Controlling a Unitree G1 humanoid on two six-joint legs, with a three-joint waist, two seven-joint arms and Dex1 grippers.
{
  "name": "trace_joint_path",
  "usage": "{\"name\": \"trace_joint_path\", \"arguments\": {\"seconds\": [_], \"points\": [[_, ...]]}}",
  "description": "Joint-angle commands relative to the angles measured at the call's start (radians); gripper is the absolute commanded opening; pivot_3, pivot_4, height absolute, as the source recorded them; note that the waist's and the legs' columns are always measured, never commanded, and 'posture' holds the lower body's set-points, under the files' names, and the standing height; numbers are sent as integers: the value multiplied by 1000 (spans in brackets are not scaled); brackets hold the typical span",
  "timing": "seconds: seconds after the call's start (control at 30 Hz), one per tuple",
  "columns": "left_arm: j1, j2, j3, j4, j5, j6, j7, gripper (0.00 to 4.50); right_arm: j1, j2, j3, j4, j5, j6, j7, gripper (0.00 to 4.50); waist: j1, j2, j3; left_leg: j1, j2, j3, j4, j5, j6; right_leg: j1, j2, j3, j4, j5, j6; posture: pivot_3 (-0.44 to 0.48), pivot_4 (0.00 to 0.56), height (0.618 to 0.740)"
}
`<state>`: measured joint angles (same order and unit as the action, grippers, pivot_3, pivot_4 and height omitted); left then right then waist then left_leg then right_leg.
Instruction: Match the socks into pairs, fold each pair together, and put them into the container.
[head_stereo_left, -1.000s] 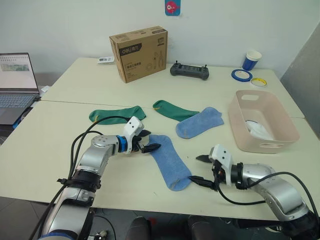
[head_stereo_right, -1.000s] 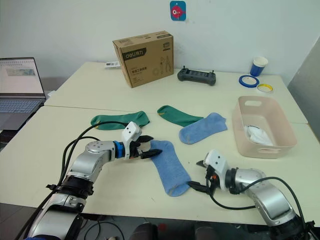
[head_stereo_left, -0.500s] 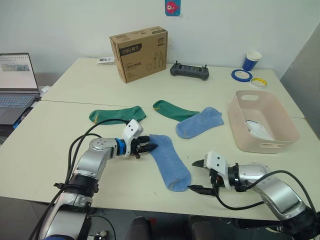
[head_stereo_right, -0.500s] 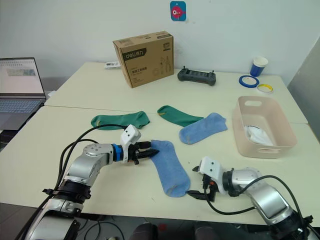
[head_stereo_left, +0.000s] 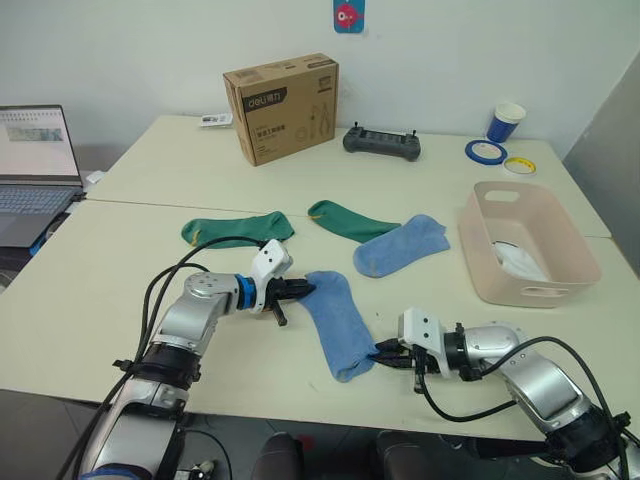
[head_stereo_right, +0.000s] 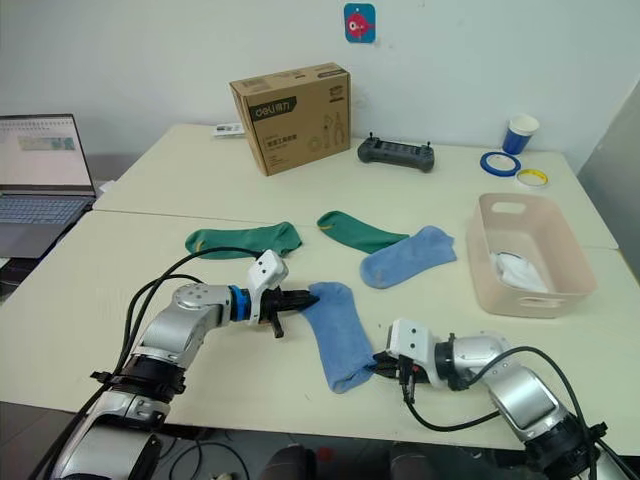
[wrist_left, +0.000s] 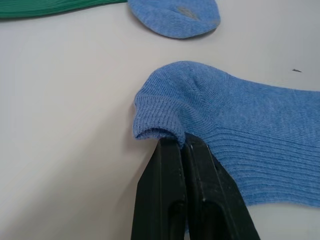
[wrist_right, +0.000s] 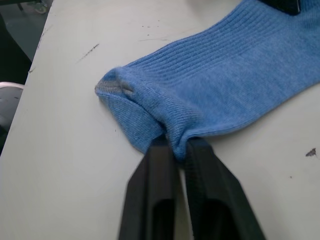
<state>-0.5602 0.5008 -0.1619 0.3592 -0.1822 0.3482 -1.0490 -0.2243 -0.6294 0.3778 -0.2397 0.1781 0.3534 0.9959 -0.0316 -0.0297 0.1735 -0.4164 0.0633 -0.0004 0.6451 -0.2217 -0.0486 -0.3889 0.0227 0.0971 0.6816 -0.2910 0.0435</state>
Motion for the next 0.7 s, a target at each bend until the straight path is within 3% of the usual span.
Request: {"name": "trace_joint_path", "arguments": {"seconds": [0.03, 0.3, 0.57, 0.67, 0.7], "points": [[-44, -20, -31, 10, 8, -78, -65, 0, -22, -3, -25, -11, 28, 9, 31, 17, 1, 0, 0, 0, 0, 0, 0, 0, 0, 0, 0, 0, 0, 0, 0, 0, 150, 740], [-184, -149, -129, 107, 24, -225, -243, 0, -82, 20, 26, -71, 127, 208, 104, 17, 3, 0, 0, -1, 0, 0, 0, 0, 0, 0, 0, 0, 0, 0, 0, 0, 150, 740], [-304, -210, -171, 368, 133, -459, -254, 0, -99, 57, -1, -30, 122, 229, 46, 17, -5, 0, 0, -1, 0, -1, 0, 0, 0, -1, 1, 1, 0, 0, 0, 0, 150, 740], [-343, -211, -149, 429, 131, -469, -266, 0, -87, 58, -24, -62, 154, 250, 35, 705, -2, -1, 0, -1, 0, -1, 0, 0, 0, -1, 1, 0, 0, 0, 0, 0, 150, 740], [-352, -202, -145, 449, 138, -492, -264, 218, -84, 49, -40, -77, 161, 260, 33, 1013, -1, -1, 0, -2, 0, -1, 0, 0, 0, -1, 1, 0, 0, 0, 0, 0, 150, 740]]}}
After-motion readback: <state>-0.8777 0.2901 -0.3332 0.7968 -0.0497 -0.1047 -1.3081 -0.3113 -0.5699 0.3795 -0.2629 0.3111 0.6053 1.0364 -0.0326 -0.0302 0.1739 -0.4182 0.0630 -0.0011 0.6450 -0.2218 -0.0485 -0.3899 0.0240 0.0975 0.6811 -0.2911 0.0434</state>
